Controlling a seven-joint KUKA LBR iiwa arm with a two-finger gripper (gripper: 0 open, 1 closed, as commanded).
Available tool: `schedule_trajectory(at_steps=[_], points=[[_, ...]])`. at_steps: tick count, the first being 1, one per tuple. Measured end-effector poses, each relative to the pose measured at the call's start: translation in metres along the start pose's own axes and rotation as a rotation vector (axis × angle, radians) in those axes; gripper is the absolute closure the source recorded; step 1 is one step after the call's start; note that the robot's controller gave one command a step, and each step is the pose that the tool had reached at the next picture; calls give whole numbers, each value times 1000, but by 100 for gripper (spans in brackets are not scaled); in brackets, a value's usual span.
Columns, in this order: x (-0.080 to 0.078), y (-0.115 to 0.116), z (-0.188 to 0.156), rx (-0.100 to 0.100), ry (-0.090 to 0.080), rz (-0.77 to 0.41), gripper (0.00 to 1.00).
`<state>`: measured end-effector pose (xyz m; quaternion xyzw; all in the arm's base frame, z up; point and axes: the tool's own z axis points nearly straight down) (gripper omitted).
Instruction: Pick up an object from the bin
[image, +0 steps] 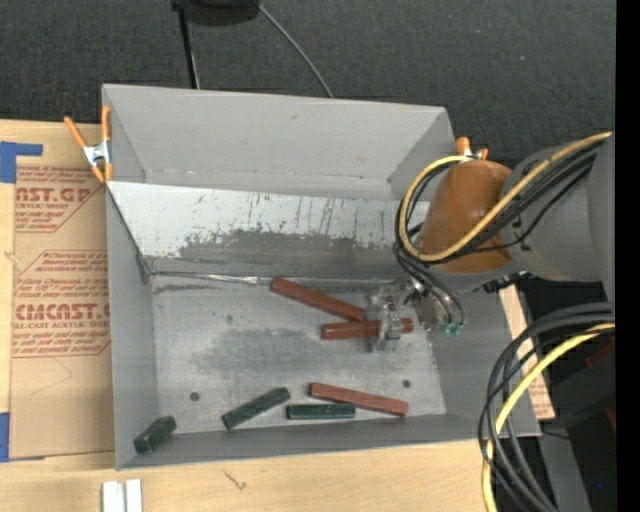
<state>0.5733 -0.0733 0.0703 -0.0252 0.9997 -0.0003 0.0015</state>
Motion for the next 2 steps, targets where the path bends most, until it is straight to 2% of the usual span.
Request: schedule_trajectory(at_steps=[1,2], points=[[0,0,0,0,0,0,100],[16,3,-143,0,0,7,100]])
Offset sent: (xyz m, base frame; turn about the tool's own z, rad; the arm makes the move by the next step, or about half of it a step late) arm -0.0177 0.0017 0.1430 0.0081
